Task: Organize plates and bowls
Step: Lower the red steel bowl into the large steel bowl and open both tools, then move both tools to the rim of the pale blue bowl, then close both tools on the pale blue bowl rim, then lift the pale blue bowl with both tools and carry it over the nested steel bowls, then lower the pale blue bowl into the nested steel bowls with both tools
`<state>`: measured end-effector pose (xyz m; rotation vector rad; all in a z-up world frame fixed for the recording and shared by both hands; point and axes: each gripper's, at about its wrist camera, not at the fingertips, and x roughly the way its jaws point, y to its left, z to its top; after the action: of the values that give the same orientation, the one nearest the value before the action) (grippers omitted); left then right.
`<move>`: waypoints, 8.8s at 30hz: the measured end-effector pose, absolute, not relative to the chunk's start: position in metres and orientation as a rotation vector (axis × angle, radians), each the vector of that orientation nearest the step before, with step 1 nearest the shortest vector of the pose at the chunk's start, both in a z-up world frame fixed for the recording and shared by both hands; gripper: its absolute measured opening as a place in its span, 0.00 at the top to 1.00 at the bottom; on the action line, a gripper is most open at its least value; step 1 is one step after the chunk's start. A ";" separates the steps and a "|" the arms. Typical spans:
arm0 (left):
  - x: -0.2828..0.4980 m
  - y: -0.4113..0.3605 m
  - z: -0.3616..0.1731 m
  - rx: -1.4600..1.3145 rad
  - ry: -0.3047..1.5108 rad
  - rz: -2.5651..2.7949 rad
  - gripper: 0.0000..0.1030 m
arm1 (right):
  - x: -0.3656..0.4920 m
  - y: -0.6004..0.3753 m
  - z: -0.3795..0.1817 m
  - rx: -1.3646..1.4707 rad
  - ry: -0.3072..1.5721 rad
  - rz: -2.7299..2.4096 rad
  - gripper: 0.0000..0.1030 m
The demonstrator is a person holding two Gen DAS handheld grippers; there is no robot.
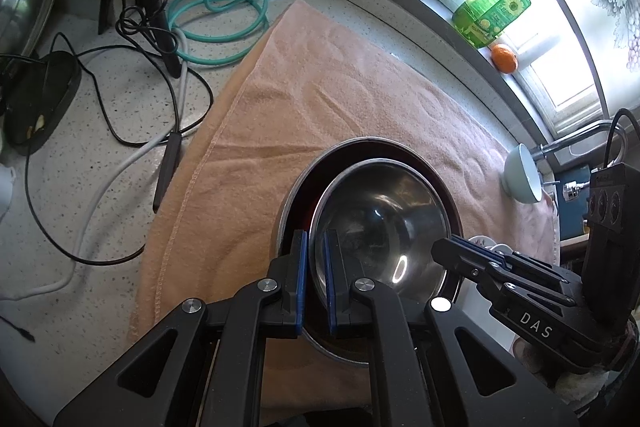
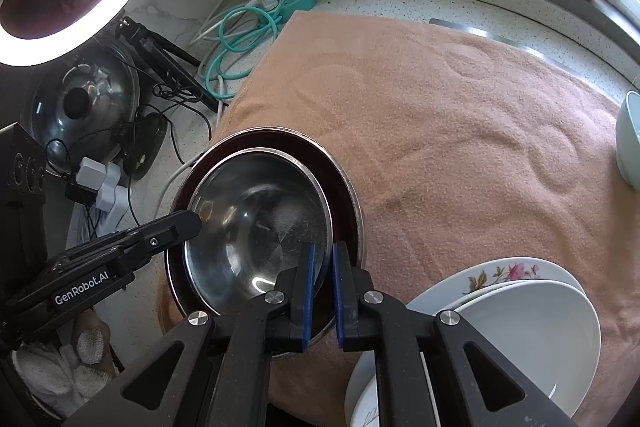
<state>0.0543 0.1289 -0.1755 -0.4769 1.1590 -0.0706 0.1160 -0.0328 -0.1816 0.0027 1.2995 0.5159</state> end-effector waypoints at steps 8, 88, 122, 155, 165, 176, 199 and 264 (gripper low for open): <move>0.054 0.129 -0.176 -0.474 1.160 -0.069 0.94 | 0.116 -0.031 -0.182 -0.010 1.303 0.519 0.90; 0.122 -0.132 -0.110 -0.302 1.089 -0.412 0.93 | 0.137 -0.353 -0.115 0.282 1.042 0.221 0.84; 0.252 -0.177 -0.167 -0.242 1.240 -0.355 0.90 | 0.248 -0.396 -0.178 0.465 1.134 0.148 0.84; 0.246 -0.181 -0.170 -0.208 1.230 -0.369 0.94 | 0.254 -0.383 -0.192 0.429 1.180 0.147 0.93; 0.229 -0.174 -0.150 -0.224 1.196 -0.384 0.94 | 0.238 -0.378 -0.165 0.425 1.147 0.165 0.93; 0.205 -0.159 -0.127 -0.251 1.153 -0.395 0.94 | 0.214 -0.368 -0.138 0.421 1.116 0.185 0.93; 0.133 -0.066 -0.092 -0.305 1.063 -0.332 0.94 | 0.161 -0.281 -0.100 0.374 1.098 0.303 0.93; 0.047 0.137 -0.149 -0.557 1.106 -0.078 0.94 | 0.124 -0.049 -0.159 0.140 1.284 0.545 0.93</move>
<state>0.0469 0.1365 -0.1492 -0.5565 1.1060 -0.0778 0.1242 -0.0492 -0.1586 0.1400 1.2843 0.5449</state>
